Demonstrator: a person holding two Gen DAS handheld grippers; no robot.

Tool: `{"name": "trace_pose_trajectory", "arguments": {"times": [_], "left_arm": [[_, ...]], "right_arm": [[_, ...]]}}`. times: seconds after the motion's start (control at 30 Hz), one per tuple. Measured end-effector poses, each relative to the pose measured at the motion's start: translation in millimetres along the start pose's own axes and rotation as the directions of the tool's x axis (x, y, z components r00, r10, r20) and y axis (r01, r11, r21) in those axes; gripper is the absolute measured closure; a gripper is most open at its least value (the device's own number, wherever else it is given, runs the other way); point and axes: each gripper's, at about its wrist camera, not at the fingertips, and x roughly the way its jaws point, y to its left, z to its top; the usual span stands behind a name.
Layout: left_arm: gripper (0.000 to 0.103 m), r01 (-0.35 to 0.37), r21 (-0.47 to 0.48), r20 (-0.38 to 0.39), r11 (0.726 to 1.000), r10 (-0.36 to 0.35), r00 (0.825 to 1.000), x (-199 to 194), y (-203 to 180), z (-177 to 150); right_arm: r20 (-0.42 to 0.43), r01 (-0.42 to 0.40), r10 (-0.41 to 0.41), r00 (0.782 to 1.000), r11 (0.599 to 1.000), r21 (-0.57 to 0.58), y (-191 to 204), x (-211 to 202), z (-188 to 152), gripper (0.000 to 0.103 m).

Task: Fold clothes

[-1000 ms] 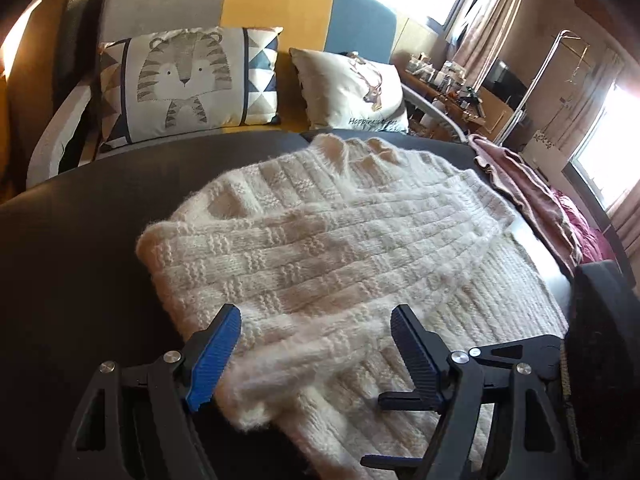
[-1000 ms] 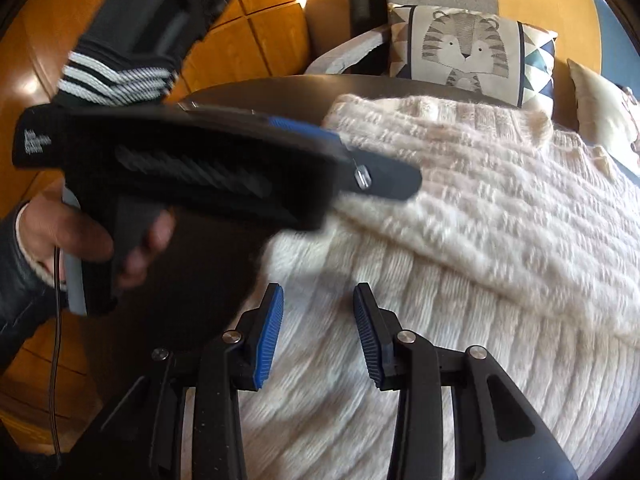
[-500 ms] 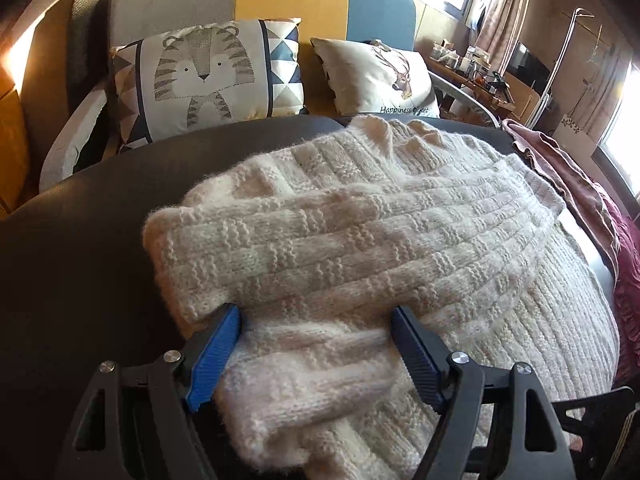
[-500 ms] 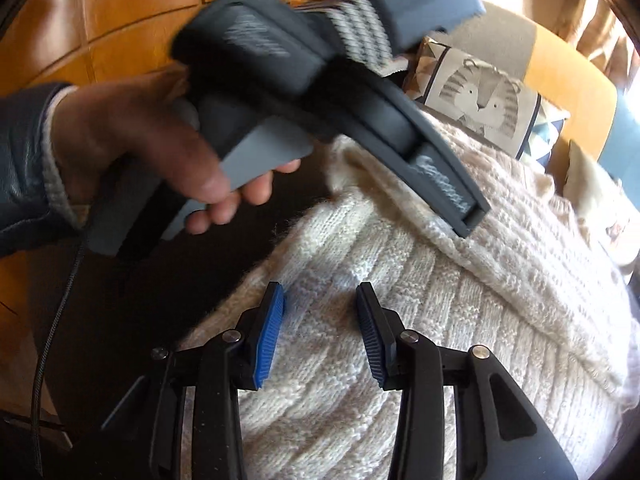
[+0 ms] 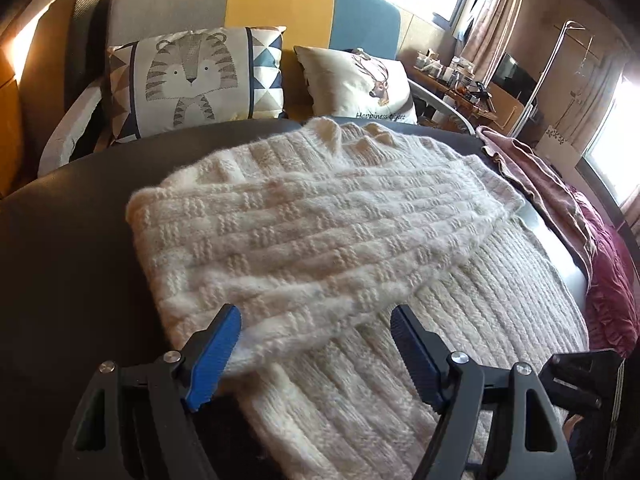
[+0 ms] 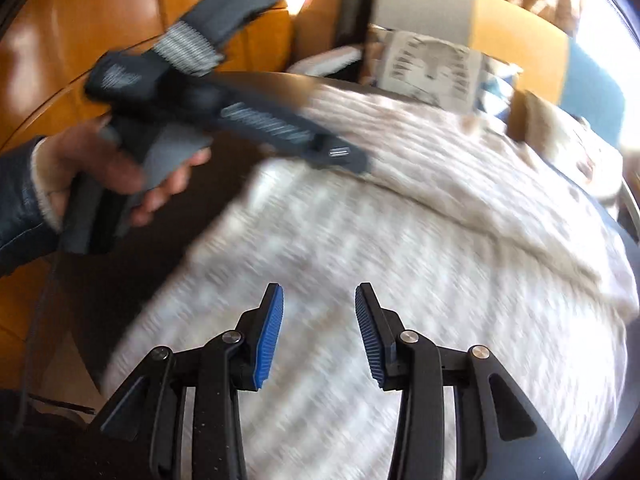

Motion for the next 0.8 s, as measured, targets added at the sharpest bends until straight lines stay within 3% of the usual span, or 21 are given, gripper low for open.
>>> {"name": "trace_pose_trajectory", "arguments": {"times": [0.13, 0.3, 0.37, 0.43, 0.6, 0.8], "left_arm": [[0.024, -0.013, -0.004, -0.005, 1.000, 0.013, 1.000, -1.7, -7.2, -2.1], [0.024, -0.015, -0.018, 0.011, 1.000, 0.015, 1.000, -12.5, -13.1, 3.6], [0.024, -0.028, -0.018, 0.017, 0.999, 0.028, 0.999, -14.1, -15.5, 6.7], [0.024, -0.054, -0.030, -0.028, 0.998, 0.053, 0.998, -0.4, -13.8, 6.1], [0.024, -0.129, 0.048, -0.067, 0.990, 0.132, 0.989, 17.5, -25.4, 0.7], [0.024, -0.069, -0.021, -0.011, 0.997, 0.069, 0.998, 7.0, -26.3, 28.3]], "right_arm": [[-0.024, -0.006, 0.007, 1.000, 0.999, 0.031, -19.7, -6.5, 1.1, 0.059], [0.027, 0.058, -0.060, 0.998, 0.994, 0.094, -46.0, -22.3, 5.8, 0.059], [-0.001, 0.083, -0.084, 0.996, 0.986, 0.142, -62.2, -21.0, 1.8, 0.059], [-0.031, 0.096, -0.092, 0.995, 0.980, 0.177, -76.6, -21.5, -8.5, 0.059], [-0.057, 0.065, -0.059, 0.997, 0.992, 0.105, -82.0, -25.5, -14.0, 0.051], [0.016, 0.088, -0.092, 0.996, 0.982, 0.167, -129.5, -39.4, 28.5, 0.051]]}}
